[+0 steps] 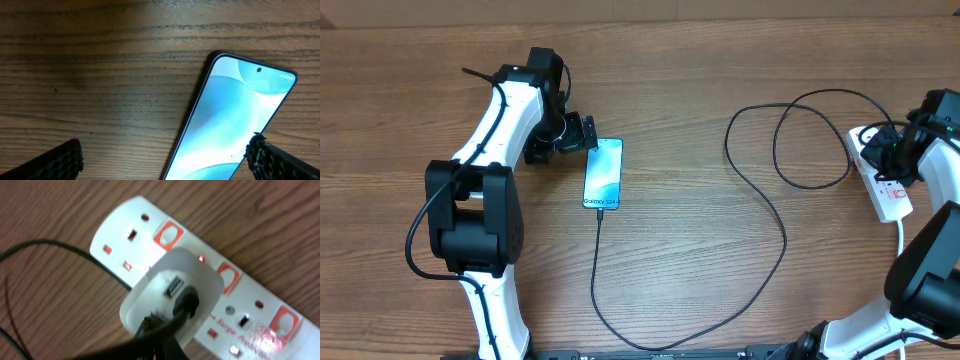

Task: Plug charger to phone and switch on socket

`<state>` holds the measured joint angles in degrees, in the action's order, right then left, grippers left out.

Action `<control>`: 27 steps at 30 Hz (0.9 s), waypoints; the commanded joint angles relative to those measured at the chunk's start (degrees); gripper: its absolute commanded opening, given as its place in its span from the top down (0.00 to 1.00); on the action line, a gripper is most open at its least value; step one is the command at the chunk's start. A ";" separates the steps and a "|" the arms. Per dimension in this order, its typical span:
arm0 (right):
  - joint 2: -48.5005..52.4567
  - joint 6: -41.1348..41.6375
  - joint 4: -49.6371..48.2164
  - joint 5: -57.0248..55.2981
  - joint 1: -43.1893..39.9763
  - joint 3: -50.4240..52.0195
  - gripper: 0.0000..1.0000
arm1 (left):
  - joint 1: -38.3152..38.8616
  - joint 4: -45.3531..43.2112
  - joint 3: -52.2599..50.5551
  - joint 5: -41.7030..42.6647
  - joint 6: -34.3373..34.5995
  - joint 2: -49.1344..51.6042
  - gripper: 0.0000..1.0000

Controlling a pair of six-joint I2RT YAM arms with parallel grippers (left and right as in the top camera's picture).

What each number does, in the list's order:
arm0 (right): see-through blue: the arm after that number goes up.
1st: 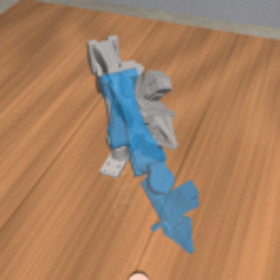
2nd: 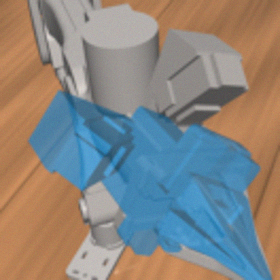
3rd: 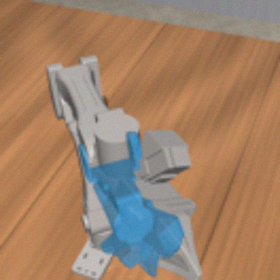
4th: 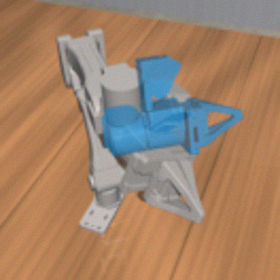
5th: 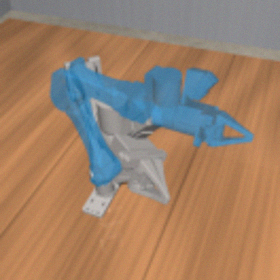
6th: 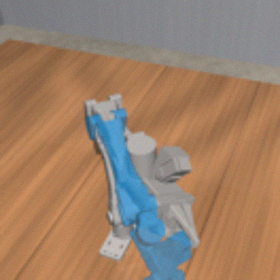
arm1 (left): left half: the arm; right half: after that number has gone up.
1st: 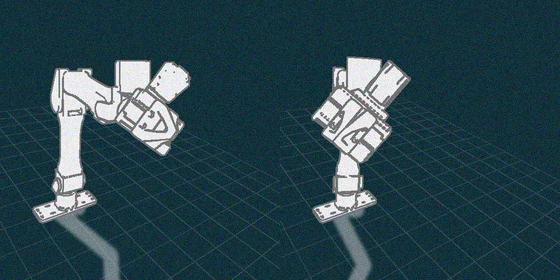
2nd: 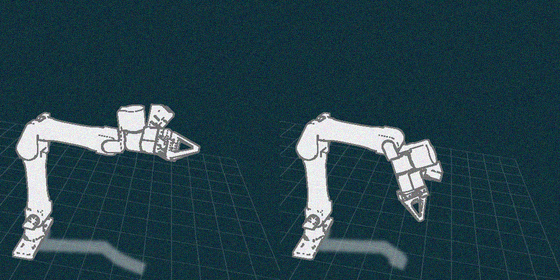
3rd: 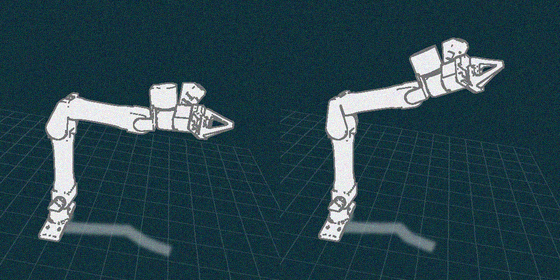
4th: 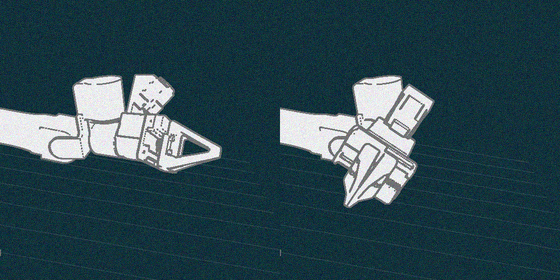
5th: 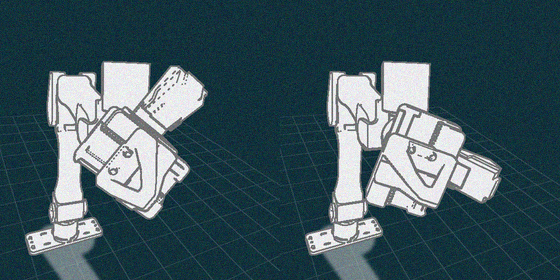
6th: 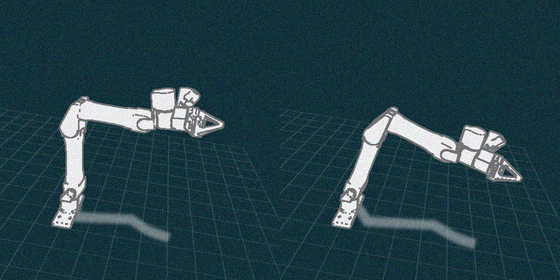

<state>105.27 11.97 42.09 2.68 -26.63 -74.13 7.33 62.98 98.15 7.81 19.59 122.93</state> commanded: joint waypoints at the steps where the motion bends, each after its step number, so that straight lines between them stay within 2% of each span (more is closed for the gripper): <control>1: 0.26 -0.04 3.50 1.49 -0.22 -6.34 0.96 | -0.57 -0.04 1.01 -0.81 0.79 -1.11 0.00; 5: -0.39 -0.48 7.17 1.46 -0.22 -9.77 0.96 | -0.57 -0.04 1.01 -0.81 0.79 -1.11 0.00; 12: -0.26 -0.46 7.34 -0.52 -0.39 -8.55 0.96 | -0.57 -0.04 1.01 -0.81 0.79 -1.11 0.00; 21: 2.93 -0.44 1.07 -1.70 -2.32 -1.36 0.96 | -0.57 -0.04 1.01 -0.81 0.79 -1.11 0.00; 27: 5.84 -0.46 -0.85 2.43 -2.91 0.11 0.96 | -0.57 -0.04 1.01 -0.79 0.79 -1.11 0.00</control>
<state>107.33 11.77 41.87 4.10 -29.26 -75.94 7.33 62.98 98.17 7.81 19.59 122.93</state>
